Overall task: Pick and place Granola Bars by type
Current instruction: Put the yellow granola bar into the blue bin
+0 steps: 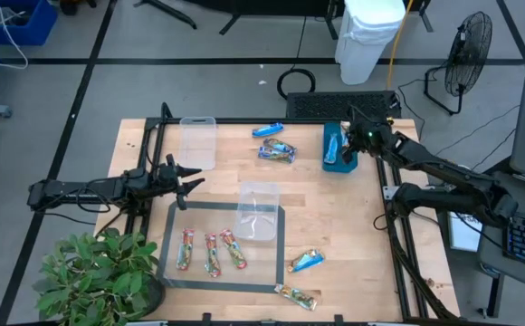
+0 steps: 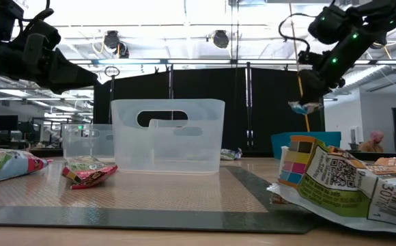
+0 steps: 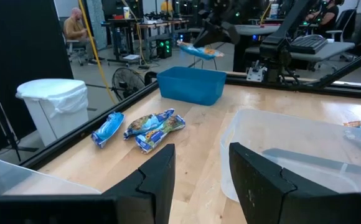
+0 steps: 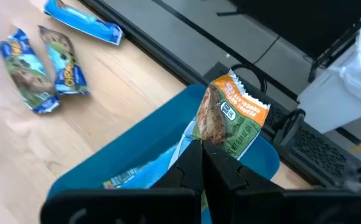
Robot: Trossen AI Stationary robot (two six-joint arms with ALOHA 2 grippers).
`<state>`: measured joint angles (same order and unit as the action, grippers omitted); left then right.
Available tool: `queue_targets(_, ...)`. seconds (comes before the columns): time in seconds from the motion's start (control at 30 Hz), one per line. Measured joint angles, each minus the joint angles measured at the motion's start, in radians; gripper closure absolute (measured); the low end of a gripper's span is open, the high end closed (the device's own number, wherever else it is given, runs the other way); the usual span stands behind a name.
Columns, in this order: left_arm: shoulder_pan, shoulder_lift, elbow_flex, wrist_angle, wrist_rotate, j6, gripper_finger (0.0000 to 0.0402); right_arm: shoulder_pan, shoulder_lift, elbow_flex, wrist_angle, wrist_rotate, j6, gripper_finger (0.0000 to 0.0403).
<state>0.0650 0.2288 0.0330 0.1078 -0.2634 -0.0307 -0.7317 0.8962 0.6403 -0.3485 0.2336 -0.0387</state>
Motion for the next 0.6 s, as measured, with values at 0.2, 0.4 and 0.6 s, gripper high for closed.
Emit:
queue_targets(0.2,0.0,0.0,0.0,0.0,0.0,0.0,0.0245,-0.023,0.07,0.0,0.015,0.0,0.0,0.0403)
queue_targets(0.4,0.0,0.0,0.0,0.0,0.0,0.0,0.0245,-0.035,0.144,0.0,0.058,-0.003,-0.003,0.0403)
queue_targets(0.6,0.0,0.0,0.0,0.0,0.0,0.0,0.0245,-0.051,0.191,0.0,0.071,-0.003,-0.017,0.0403)
